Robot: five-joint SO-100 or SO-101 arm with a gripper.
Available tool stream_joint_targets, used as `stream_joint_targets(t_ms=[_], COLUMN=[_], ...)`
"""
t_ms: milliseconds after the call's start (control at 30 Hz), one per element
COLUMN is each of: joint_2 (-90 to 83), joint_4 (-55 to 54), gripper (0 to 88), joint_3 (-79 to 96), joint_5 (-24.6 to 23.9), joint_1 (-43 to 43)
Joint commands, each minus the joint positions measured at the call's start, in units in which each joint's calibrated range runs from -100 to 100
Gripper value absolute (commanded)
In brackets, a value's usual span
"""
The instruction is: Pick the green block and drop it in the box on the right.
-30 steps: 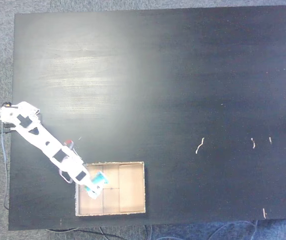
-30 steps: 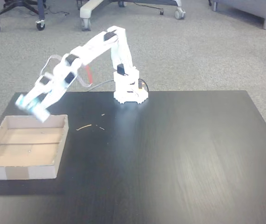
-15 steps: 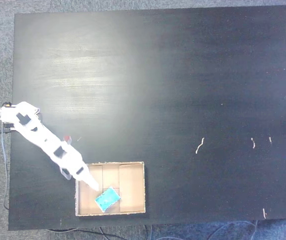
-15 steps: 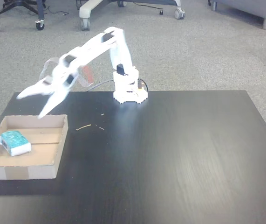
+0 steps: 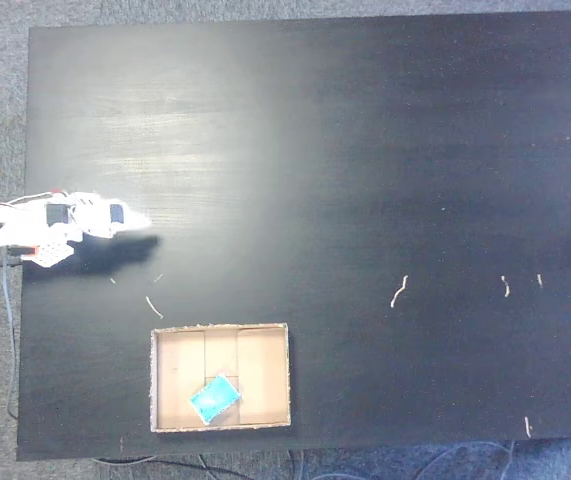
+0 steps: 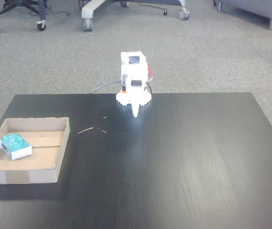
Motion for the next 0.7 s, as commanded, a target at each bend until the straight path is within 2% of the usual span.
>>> stream_joint_targets(t_ms=[0, 33, 133, 267, 667], joint_2=[-1.14, -1.14, -1.14, -1.14, -1.14], joint_4=[-0.16, -0.32, -0.32, -0.32, -0.40], gripper=[0.1, 0.1, 11.9, 0.2, 0.2], joint_3=[2.76, 2.76, 2.76, 2.76, 2.76], joint_5=[-0.24, -1.17, -2.44, 0.24, 0.49], joint_1=[1.92, 3.07, 5.06, 1.30, -3.52])
